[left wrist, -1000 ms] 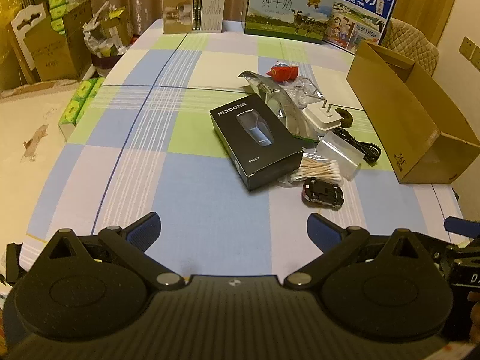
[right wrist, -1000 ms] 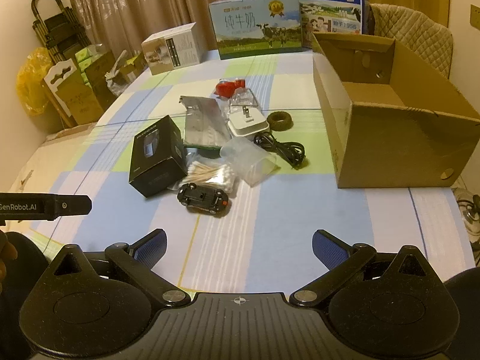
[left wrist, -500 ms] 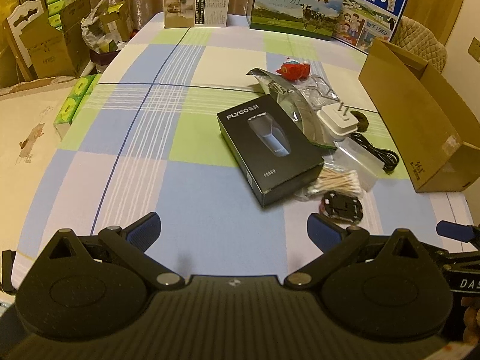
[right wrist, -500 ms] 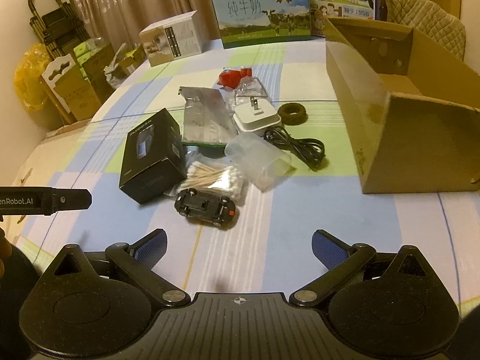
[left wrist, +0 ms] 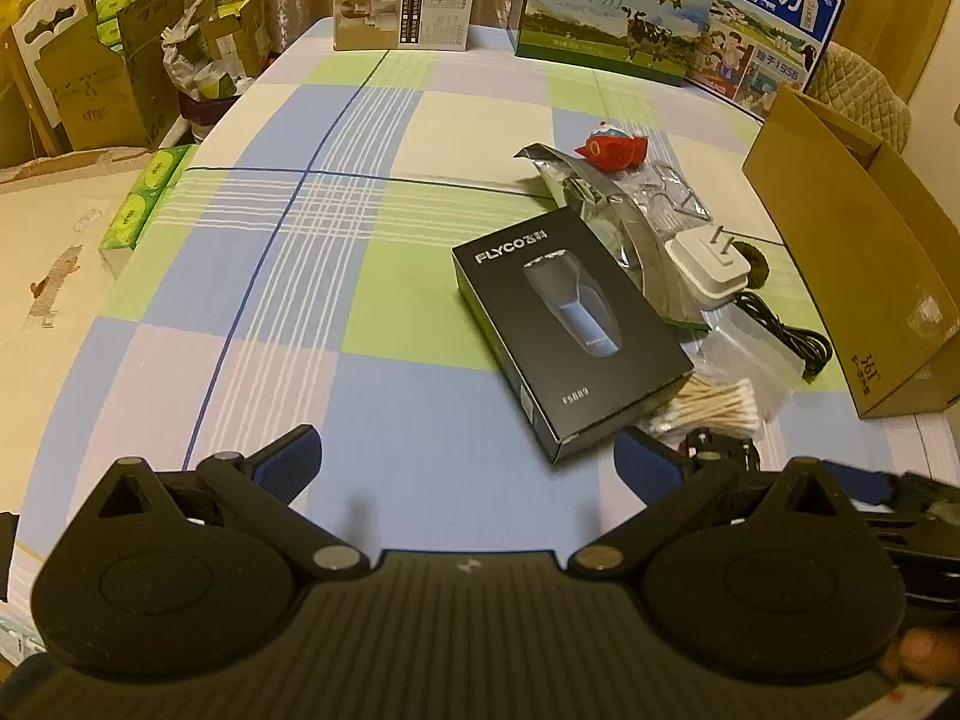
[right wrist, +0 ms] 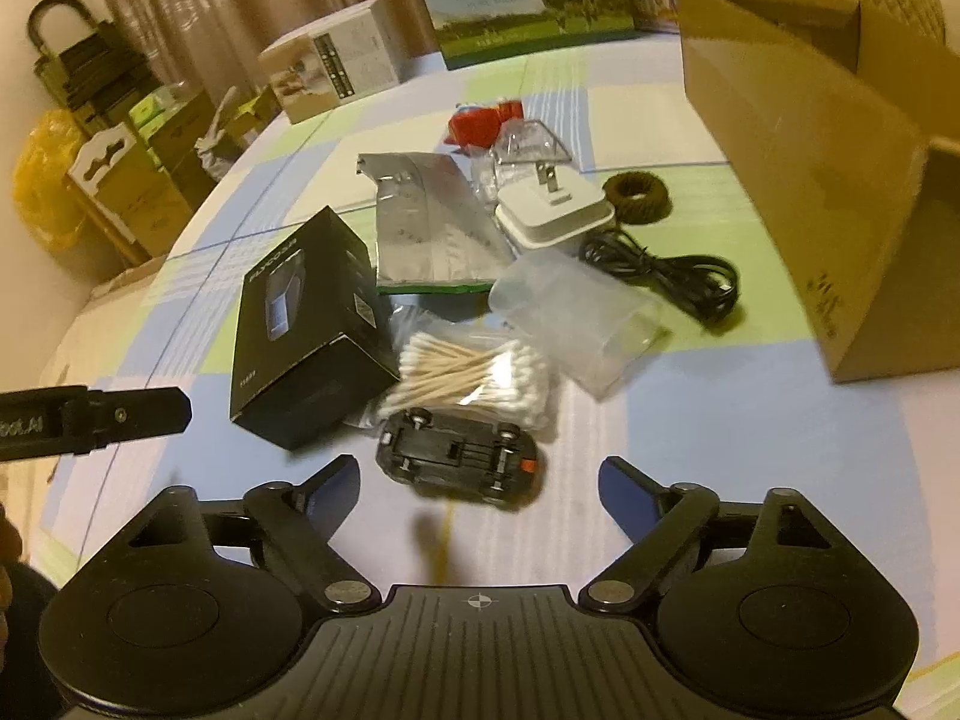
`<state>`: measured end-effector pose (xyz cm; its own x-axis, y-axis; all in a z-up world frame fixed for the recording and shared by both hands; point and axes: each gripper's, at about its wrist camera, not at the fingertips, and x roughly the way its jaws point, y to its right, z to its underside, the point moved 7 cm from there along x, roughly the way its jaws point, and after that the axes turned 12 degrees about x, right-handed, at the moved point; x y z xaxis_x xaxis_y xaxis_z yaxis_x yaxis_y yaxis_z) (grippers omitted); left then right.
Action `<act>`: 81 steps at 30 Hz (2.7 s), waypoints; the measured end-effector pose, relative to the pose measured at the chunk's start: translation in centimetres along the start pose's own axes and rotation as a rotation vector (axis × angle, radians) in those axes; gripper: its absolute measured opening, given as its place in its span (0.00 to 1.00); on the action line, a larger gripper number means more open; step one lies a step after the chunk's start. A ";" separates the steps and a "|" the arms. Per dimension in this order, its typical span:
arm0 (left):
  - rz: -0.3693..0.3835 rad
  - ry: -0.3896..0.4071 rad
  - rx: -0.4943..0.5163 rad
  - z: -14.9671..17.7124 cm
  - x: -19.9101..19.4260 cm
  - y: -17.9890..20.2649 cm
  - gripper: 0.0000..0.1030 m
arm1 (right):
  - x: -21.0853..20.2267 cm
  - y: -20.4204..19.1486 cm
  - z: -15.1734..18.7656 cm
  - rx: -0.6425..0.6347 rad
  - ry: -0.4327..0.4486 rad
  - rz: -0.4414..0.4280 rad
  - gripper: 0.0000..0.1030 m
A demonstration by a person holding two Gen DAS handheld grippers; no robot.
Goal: Organize objects
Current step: 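Move the right tool toward the black toy car and grasp it, then lift the toy car with the right tool while the left tool grasps the black FLYCO box, then carry both into the cardboard box and open both tools to release them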
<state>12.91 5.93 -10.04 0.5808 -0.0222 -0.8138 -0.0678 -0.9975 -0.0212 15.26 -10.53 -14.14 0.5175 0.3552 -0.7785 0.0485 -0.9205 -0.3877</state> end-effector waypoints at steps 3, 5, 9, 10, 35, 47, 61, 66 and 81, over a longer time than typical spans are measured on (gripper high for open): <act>0.001 -0.001 -0.009 -0.1 0.3 -0.2 0.99 | 0.8 -0.3 0.1 0.018 0.008 0.011 0.77; 0.003 -0.005 -0.015 -0.1 0.6 -0.3 0.99 | 1.1 -0.4 0.1 0.032 0.014 0.017 0.74; 0.005 -0.008 -0.024 0.0 0.9 -0.6 0.99 | 1.7 -0.7 0.4 0.038 0.031 0.034 0.67; 0.006 -0.009 -0.027 0.1 0.9 -0.7 0.99 | 1.7 -0.7 0.4 0.034 0.040 0.041 0.66; 0.122 -0.044 -0.158 -5.0 5.4 2.1 0.99 | -2.5 1.2 -1.5 -0.152 0.146 0.117 0.62; 0.069 -0.123 -0.059 -5.9 8.4 2.3 0.79 | -2.9 2.2 -1.8 -0.128 0.140 0.106 0.62; 0.042 -0.079 0.047 -4.6 2.8 1.1 0.76 | -6.8 1.5 -2.5 -0.141 0.187 0.066 0.62; 0.072 -0.040 0.048 -5.4 0.0 2.2 0.76 | -9.5 1.4 -3.5 -0.146 0.235 0.056 0.62; 0.300 0.164 0.204 -16.1 -7.1 17.0 0.76 | -19.5 9.2 -14.6 -0.092 0.416 0.132 0.62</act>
<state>20.69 -12.00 4.73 0.6310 -0.3379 -0.6983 -0.4048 -0.9113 0.0752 18.12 -28.30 4.68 0.8233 0.1550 -0.5460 0.0249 -0.9709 -0.2382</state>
